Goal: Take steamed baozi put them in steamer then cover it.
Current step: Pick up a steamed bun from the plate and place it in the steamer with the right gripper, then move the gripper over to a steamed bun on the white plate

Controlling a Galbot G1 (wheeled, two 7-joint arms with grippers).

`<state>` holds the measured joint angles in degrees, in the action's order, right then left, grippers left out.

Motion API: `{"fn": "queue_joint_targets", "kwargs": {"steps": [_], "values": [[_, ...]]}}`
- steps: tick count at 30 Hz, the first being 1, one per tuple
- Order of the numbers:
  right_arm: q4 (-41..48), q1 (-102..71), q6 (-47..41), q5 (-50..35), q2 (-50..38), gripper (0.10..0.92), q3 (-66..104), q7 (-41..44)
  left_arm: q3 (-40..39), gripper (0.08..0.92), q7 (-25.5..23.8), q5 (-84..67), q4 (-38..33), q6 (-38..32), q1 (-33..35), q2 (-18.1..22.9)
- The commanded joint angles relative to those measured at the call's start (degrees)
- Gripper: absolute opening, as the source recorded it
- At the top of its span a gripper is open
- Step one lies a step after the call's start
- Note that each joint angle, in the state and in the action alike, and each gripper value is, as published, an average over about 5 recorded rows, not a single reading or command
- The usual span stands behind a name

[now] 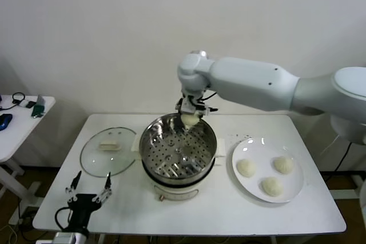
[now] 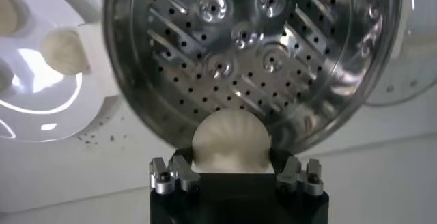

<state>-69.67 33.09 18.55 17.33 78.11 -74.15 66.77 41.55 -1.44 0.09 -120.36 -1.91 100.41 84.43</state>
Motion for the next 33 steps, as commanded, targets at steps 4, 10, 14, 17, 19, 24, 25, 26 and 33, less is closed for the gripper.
{"fn": "queue_joint_targets", "kwargs": {"steps": [4, 10, 14, 17, 19, 24, 25, 26, 33], "values": [[4.75, -6.56, 2.12, 4.63, 6.6, 0.721, -0.3, -0.12, -0.12, 0.823, -0.02, -0.21, -0.24, 0.13, 0.26, -0.24], [6.15, -7.44, 2.61, 5.95, 6.67, 0.723, -0.27, -0.03, -0.33, 0.823, -0.06, -0.19, -0.62, 0.38, 0.05, -0.25], [7.15, -7.85, 2.54, 6.28, 6.88, 0.736, 0.06, -0.01, -0.34, 0.823, -0.05, -0.14, -0.24, 0.36, -0.11, -0.28], [7.54, -8.03, 2.35, 6.16, 6.91, 0.777, 0.34, 0.44, -0.28, 0.823, -0.05, -0.13, -0.05, 0.29, -0.04, -0.3], [7.5, -7.99, 2.21, 6.02, 6.77, 0.807, 0.68, 0.82, -0.21, 0.823, -0.04, -0.13, 0.03, 0.26, 0.01, -0.32], [5.46, -6.12, 1.69, 4.05, 5.0, 0.822, 1.75, 2.46, 0.02, 0.823, -0.03, -0.15, 0.01, 0.3, -0.04, -0.45], [4.66, -5.29, 1.36, 3.08, 4.27, 0.822, 1.74, 2.84, 0.05, 0.823, -0.04, -0.15, -0.03, 0.32, -0.07, -0.47], [3.7, -4.27, 0.87, 1.82, 3.31, 0.823, 1.68, 3.17, 0.07, 0.823, -0.05, -0.15, -0.06, 0.35, -0.09, -0.49], [-2.47, 7.66, -5.2, -17.74, -6.1, 0.823, -2.16, 4.93, -0.3, 0.823, -0.03, -0.02, -0.07, 0.47, -0.51, -0.57]]}}
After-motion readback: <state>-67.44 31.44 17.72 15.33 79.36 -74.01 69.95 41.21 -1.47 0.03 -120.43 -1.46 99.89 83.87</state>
